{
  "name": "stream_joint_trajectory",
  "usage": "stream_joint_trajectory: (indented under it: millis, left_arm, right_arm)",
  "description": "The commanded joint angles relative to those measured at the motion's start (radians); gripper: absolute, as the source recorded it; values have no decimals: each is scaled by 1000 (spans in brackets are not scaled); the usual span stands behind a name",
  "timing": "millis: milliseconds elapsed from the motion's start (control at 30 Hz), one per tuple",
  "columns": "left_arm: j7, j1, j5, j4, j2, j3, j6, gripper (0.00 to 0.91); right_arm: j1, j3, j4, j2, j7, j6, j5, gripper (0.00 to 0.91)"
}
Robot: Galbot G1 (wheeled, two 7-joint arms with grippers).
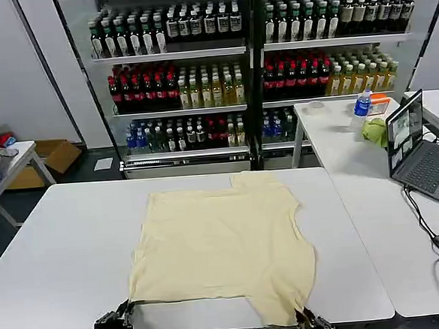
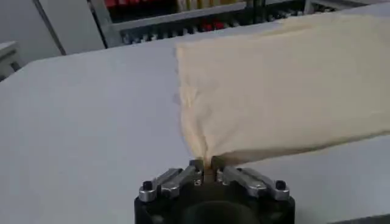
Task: Fold and organize the clothes.
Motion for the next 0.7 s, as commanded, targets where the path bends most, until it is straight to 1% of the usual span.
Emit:
stream_joint_trajectory:
  millis: [33, 233, 433, 700]
  left_arm:
    - [-2, 6, -10, -19, 0, -3, -19, 10]
    - [1, 28, -17, -77, 3, -27, -19, 10]
    - [-1, 31, -25, -117, 10, -55, -19, 20]
    - [-1, 8, -45, -112, 23, -63, -22, 10]
  right_arm:
    - [-1, 1, 12, 0, -1, 8, -1, 0]
    - [-13, 21, 72, -8, 0, 27, 0, 0]
    - [-6, 50, 120, -18, 1, 27, 16, 0]
    - [46, 65, 116, -27, 1, 24, 43, 0]
